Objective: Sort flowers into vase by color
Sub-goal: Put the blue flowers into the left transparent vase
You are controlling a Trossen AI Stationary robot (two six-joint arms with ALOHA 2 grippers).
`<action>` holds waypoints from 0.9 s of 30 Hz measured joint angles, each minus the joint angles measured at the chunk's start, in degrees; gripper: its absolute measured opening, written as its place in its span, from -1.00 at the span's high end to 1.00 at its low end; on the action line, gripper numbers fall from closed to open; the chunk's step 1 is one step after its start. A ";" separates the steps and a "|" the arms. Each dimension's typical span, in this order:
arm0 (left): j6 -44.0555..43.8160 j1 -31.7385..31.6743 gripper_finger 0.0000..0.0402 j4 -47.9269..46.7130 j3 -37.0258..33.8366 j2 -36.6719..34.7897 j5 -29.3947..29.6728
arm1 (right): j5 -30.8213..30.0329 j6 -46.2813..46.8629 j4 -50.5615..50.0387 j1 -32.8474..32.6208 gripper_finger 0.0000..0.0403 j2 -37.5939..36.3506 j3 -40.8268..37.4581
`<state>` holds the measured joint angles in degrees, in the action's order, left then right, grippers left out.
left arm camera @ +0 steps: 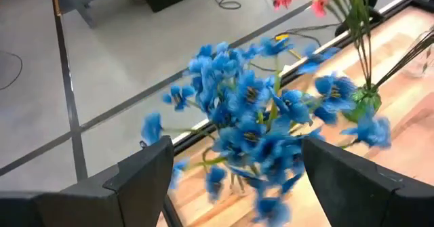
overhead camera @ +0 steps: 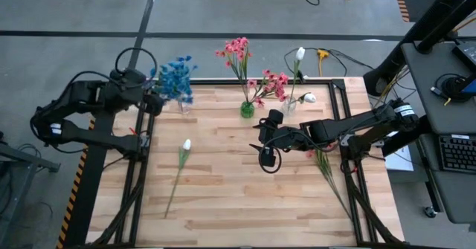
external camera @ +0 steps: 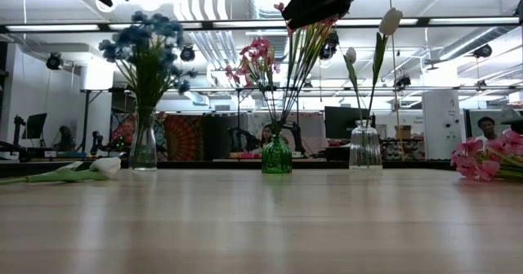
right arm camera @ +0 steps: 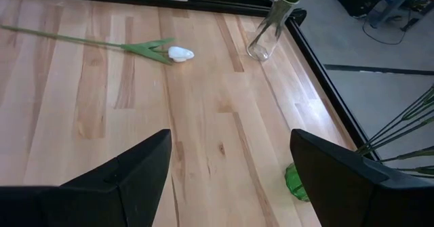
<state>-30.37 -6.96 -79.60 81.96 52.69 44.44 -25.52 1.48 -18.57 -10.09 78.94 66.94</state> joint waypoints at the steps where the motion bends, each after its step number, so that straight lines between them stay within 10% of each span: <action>1: 0.31 0.02 -0.52 -0.16 0.76 0.00 0.04 | 0.00 0.00 0.00 0.00 -0.45 0.00 0.00; 7: 3.80 0.02 -0.52 1.29 2.87 -0.23 1.54 | 0.00 0.00 0.00 0.00 -0.45 0.00 0.00; 16: 20.25 5.99 -0.37 27.96 -7.67 -0.93 -3.52 | -0.02 0.00 0.02 0.00 -0.45 0.00 0.00; 27: 19.32 6.24 0.41 40.63 -17.66 -0.74 3.74 | 0.00 0.00 0.00 0.00 -0.45 0.00 0.00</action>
<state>-11.06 -0.72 -38.97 64.30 51.94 48.18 -25.52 1.48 -18.57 -10.09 78.94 66.94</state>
